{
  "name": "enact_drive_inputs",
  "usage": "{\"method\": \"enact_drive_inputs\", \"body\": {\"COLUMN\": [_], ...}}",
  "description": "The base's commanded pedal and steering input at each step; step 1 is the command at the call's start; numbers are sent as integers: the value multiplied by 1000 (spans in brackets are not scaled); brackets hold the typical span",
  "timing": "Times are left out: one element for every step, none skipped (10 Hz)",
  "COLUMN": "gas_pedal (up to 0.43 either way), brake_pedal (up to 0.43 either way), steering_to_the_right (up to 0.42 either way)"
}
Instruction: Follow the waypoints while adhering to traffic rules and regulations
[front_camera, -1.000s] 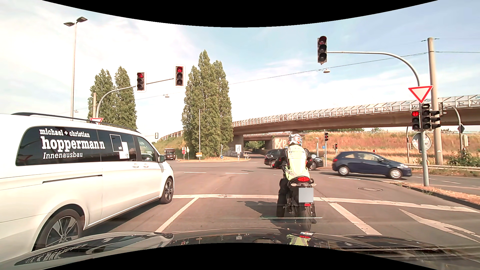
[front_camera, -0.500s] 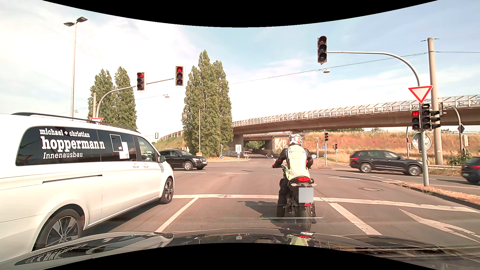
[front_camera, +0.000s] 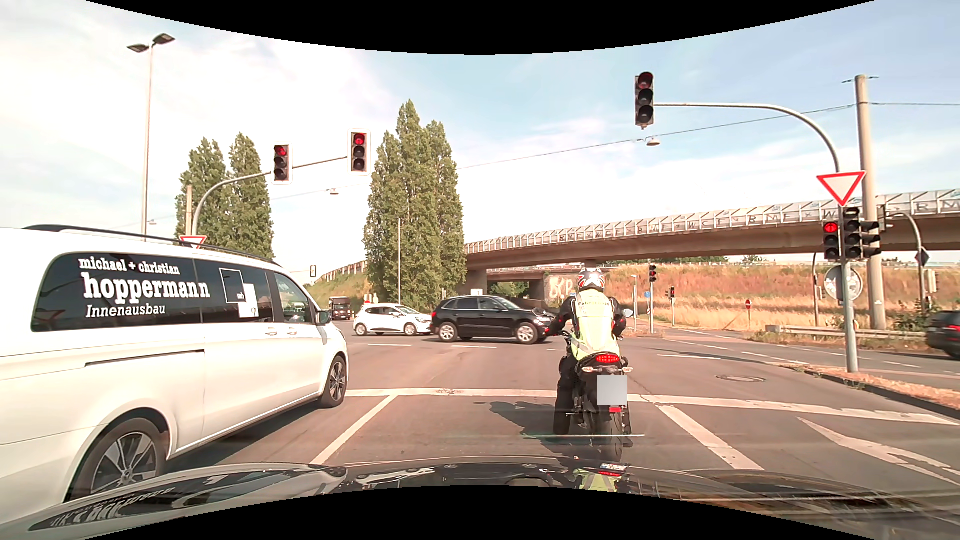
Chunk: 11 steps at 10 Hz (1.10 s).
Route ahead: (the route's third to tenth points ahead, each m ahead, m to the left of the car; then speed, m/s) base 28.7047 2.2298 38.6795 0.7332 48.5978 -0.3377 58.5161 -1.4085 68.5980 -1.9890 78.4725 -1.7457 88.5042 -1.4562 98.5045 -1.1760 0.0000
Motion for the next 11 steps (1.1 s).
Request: {"method": "enact_drive_inputs", "body": {"gas_pedal": [0, 0, 0, 0, 0, 0, 0, 0, 0, 0, 0], "brake_pedal": [0, 0, 0, 0, 0, 0, 0, 0, 0, 0, 0], "steering_to_the_right": [124, 123, 124, 123, 124, 124, 124, 124, 123, 124, 123]}}
